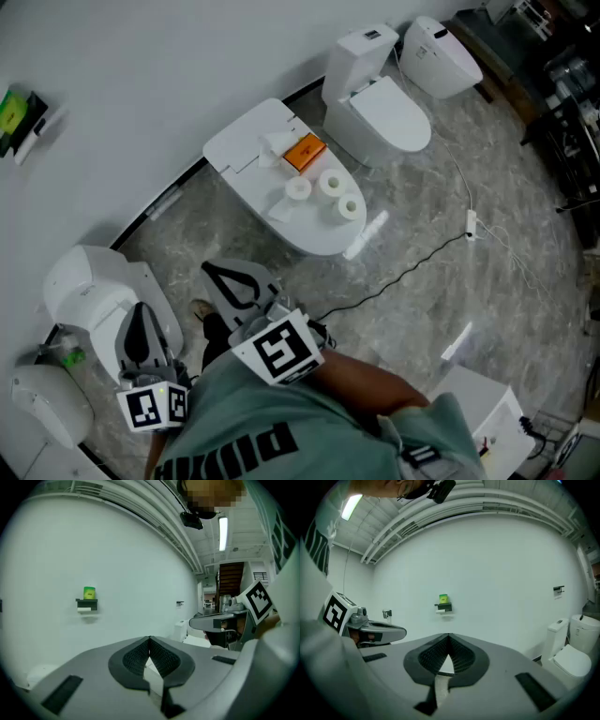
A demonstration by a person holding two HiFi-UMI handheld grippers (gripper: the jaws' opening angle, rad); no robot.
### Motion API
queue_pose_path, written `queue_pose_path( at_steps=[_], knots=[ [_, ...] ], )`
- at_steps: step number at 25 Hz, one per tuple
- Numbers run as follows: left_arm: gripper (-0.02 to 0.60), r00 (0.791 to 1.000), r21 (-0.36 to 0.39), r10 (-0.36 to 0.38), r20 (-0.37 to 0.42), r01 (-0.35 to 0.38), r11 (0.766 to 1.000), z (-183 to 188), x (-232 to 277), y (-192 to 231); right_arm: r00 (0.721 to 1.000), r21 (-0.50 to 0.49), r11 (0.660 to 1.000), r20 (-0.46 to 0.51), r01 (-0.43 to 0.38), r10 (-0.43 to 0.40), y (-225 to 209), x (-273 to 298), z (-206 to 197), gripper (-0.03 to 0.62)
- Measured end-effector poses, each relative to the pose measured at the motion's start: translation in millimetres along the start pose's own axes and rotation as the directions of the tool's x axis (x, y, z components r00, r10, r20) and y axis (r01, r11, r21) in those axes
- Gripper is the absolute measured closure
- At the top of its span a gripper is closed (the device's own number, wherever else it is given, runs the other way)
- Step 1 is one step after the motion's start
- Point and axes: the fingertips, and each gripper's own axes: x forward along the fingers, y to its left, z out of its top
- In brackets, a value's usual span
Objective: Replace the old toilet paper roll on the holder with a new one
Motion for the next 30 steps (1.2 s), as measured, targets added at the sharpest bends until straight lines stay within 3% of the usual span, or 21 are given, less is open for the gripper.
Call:
queue_pose_path(
  at_steps=[9,17,30],
  knots=[
    [0.577,1.000,0.007,-0.006,0.001,0.006,1.000,-1,2,2,1.000,-0.008,1.000,0.001,-0.010,0.010,2,3,0,0.591],
    [0.577,1.000,0.005,0.004,0.000,-0.004,1.000,-1,5,1,0.997,0.012,0.997,-0.007,-0.077,0.077,10,9,-2,0.591],
    [0.577,1.000,0.007,-0.003,-0.001,0.003,1.000,1,11,-3,0.998,0.033,0.997,-0.005,-0.064,0.064,3,10,-4,0.591]
  ],
)
